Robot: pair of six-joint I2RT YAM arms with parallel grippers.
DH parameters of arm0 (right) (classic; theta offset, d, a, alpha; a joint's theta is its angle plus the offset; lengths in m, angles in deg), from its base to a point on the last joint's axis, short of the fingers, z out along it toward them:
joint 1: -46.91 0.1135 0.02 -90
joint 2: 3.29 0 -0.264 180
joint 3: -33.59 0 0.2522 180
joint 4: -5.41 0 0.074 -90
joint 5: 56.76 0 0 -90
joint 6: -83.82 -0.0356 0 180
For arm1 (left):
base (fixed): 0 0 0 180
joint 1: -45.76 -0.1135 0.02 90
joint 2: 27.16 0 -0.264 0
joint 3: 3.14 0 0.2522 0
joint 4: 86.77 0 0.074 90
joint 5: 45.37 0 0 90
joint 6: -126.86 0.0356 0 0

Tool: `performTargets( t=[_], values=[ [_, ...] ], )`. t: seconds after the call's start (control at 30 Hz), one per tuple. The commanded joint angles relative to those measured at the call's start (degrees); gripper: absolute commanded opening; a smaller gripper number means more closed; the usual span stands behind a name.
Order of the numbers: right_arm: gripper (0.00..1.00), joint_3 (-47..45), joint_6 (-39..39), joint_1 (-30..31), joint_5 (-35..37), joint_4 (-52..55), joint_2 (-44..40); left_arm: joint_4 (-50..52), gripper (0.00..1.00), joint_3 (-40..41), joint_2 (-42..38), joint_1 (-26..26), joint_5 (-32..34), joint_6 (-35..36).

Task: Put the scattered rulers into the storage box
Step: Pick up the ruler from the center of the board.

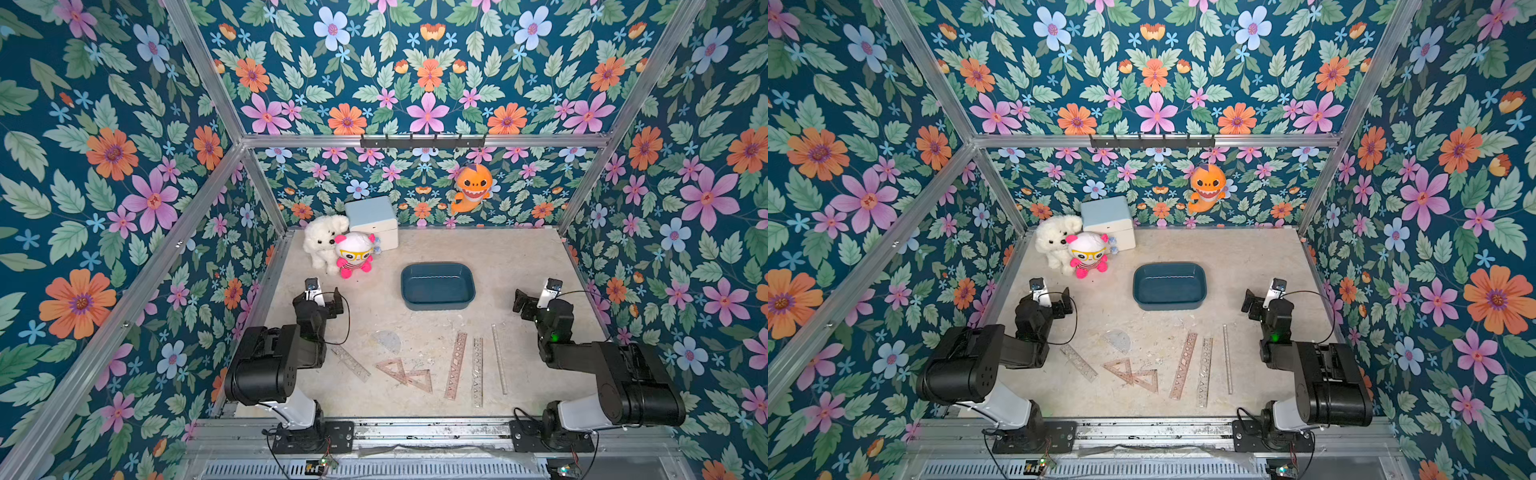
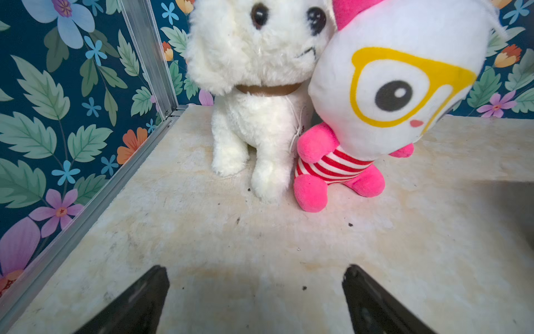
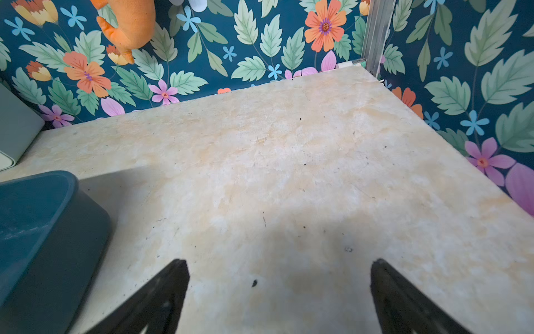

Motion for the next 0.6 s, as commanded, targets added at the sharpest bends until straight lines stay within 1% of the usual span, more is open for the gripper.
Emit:
performTargets(
  t=[0.0,0.37,0.57],
  values=[
    [0.99,0.2,0.2,0.1,0.2,-1.0,-0.1,-0.9,0.99,-0.3,0.0,0.0,0.2,0.2],
    [0.99,0.1,0.2,0.1,0.3,-1.1,-0.2,-0.9,0.99,-0.2,0.0,0.0,0.2,0.3],
    [0.99,0.2,0.2,0.1,0.6,-1.1,-0.1,-1.4,0.99,0.3,-0.2,0.8,1.8,0.7]
  ],
)
